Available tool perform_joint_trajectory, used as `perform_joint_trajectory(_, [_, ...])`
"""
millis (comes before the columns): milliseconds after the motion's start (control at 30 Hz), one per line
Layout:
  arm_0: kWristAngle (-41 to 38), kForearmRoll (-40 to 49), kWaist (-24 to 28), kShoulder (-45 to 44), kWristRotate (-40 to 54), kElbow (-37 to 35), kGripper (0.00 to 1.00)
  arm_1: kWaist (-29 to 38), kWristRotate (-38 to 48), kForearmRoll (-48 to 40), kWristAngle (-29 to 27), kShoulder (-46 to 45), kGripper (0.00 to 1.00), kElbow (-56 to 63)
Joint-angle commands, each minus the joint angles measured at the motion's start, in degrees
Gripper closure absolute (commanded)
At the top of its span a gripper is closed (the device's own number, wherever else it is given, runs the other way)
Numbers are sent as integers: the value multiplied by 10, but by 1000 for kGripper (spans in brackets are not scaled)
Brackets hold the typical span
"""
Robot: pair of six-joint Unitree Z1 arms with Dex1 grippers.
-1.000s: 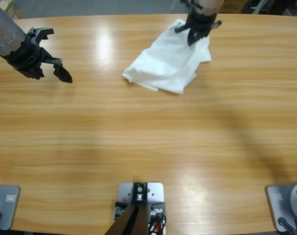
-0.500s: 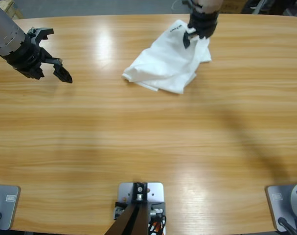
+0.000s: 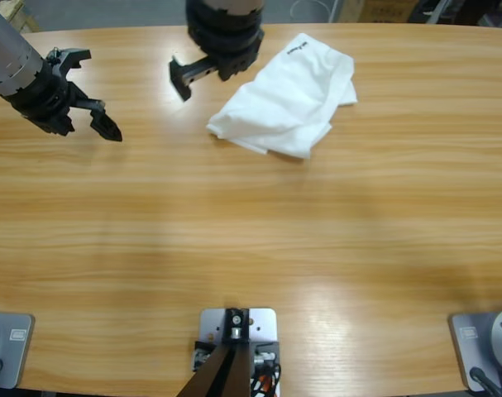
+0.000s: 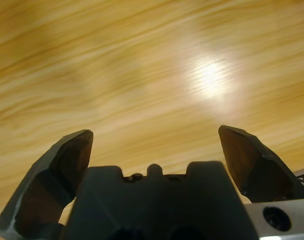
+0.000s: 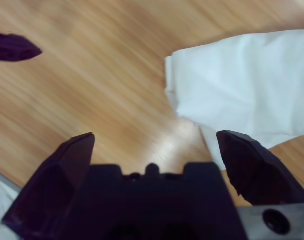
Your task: Fold clothes
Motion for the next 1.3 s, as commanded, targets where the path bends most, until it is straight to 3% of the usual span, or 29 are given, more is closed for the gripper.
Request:
perform_joint_trajectory(33, [-10, -7, 0, -3, 8, 24, 4, 7, 8, 42, -8, 59, 0, 52])
perform_joint_trajectory(200, [-10, -8, 0, 0, 8, 24, 4, 7, 2, 39, -12, 79, 0, 50])
perform_joint_trajectory(300, [-10, -9, -1, -6, 8, 26, 4, 7, 0, 15, -46, 31, 0, 85])
perform_joint_trajectory(433, [-19, -39, -4, -41, 8, 60, 4, -31, 3, -264, -34, -220, 0, 469])
perform_joint_trajectory(533, [-43, -52, -4, -38, 8, 65, 4, -58, 4, -292, -40, -317, 0, 596])
perform_joint_trajectory(667, [-186, -109, 5, -13, 9, 64, 4, -81, 6, -280, -48, -393, 0, 656])
perform_joint_trajectory(767, [-357, -167, 62, 22, 11, 62, 4, -83, 6, -253, -52, -423, 0, 657])
perform_joint_trajectory(833, [-461, -192, 97, 55, 32, 41, 4, -83, 8, -233, -53, -441, 0, 657])
perform_joint_trajectory(1033, [-462, -166, 98, 149, 29, -87, 4, -87, 8, -194, -55, -474, 0, 658])
perform_joint_trajectory(1300, [-462, -12, 99, 309, 32, -287, 4, -87, 17, -161, -55, -504, 0, 654])
